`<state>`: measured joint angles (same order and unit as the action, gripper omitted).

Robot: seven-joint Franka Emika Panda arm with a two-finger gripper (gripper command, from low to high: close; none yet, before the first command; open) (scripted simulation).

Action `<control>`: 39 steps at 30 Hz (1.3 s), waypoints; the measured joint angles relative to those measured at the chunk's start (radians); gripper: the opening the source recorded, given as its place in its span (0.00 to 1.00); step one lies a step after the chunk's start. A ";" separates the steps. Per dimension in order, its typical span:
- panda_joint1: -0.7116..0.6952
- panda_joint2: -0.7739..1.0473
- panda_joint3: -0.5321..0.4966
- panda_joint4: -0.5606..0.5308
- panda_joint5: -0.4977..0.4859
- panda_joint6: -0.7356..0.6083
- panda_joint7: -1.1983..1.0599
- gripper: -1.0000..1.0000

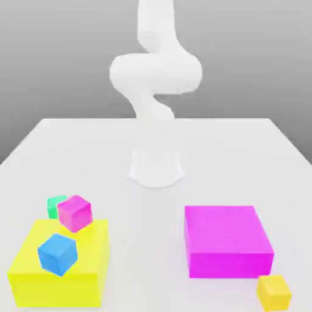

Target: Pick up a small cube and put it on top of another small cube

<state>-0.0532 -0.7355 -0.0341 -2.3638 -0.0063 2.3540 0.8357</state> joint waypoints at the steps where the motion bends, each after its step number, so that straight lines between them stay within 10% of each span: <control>1: -0.027 0.032 -0.016 -0.030 -0.002 0.026 0.017 0.50; 19: -0.495 0.701 -0.313 -0.547 -0.011 0.544 0.307 0.50; 27: -0.711 0.961 -0.026 -0.511 0.296 0.746 0.090 0.50; 28: -0.735 0.981 0.000 -0.508 0.303 0.763 0.086 0.00; 39: -0.654 0.879 -0.109 -0.527 0.197 0.682 0.163 0.00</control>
<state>-0.7077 0.1434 -0.1429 -2.8907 0.1905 3.0357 0.9987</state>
